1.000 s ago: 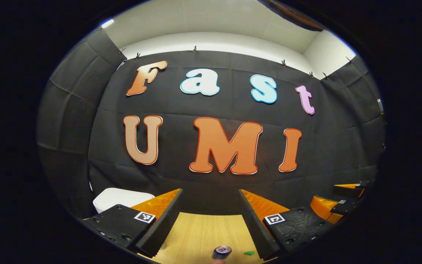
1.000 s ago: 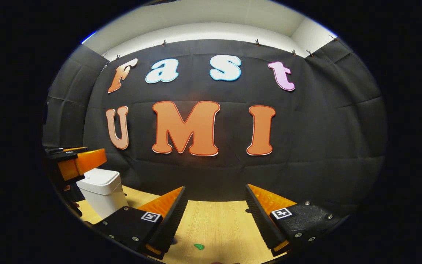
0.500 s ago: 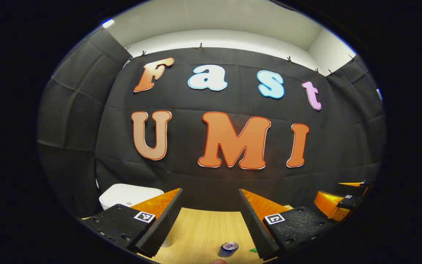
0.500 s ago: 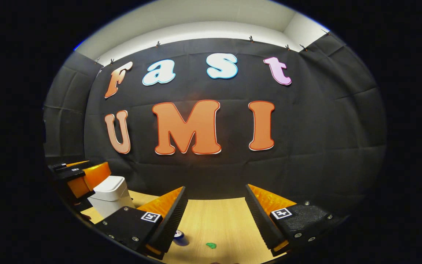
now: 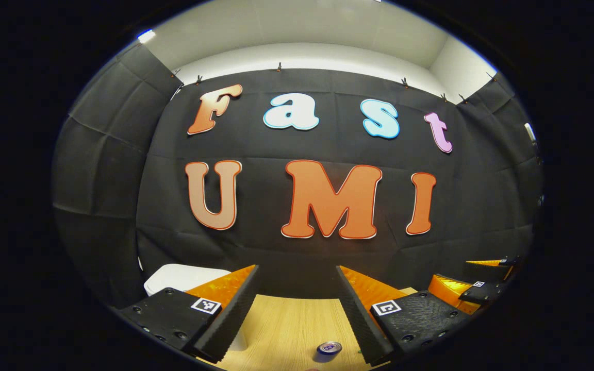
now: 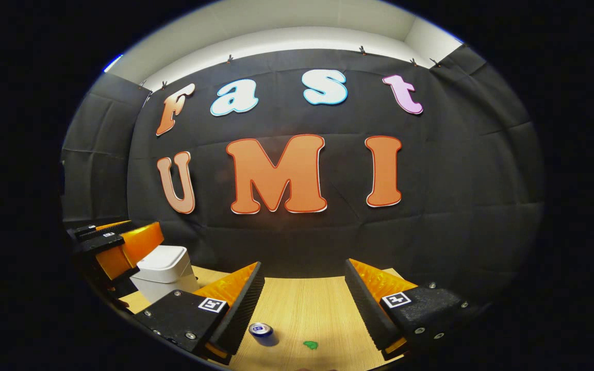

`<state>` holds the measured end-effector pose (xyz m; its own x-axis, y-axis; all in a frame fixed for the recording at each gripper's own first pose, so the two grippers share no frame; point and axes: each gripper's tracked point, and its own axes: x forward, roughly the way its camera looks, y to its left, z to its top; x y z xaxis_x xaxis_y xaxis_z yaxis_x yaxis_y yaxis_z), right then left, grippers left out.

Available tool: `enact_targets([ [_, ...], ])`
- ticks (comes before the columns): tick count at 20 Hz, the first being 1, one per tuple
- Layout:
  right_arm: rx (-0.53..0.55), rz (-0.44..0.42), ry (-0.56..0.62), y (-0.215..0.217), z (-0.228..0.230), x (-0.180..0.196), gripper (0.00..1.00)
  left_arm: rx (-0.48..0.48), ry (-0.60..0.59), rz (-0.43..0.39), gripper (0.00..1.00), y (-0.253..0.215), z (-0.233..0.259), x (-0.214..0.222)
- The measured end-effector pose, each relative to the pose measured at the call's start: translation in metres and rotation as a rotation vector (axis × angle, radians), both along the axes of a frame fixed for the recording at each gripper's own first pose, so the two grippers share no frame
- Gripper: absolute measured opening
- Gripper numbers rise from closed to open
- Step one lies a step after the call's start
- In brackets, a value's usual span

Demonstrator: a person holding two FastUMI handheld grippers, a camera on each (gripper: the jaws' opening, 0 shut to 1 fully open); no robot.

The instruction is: Press the lid of the desktop garbage bin to open it, pick up the crumpled paper on the desktop and throw it into the bin, then pick up the pop can on the desktop and drop it into the bin, and finally close the garbage bin lid.

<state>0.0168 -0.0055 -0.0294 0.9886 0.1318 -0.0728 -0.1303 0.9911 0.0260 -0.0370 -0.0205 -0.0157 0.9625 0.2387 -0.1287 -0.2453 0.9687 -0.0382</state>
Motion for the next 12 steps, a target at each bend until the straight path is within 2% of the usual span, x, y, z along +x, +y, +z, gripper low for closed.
enact_targets([
  [5, -0.007, 0.004, 0.011, 0.006, -0.003, 0.003, 0.94, -0.019, 0.004, 0.004, 0.89, 0.006, -0.004, 0.003],
  [11, -0.024, 0.014, 0.017, 0.011, -0.007, 0.005, 0.94, -0.008, 0.018, -0.017, 0.78, 0.008, -0.006, 0.008],
  [12, -0.024, 0.016, 0.021, 0.012, -0.010, 0.006, 0.94, 0.000, 0.022, -0.024, 0.69, 0.009, -0.006, 0.011],
])
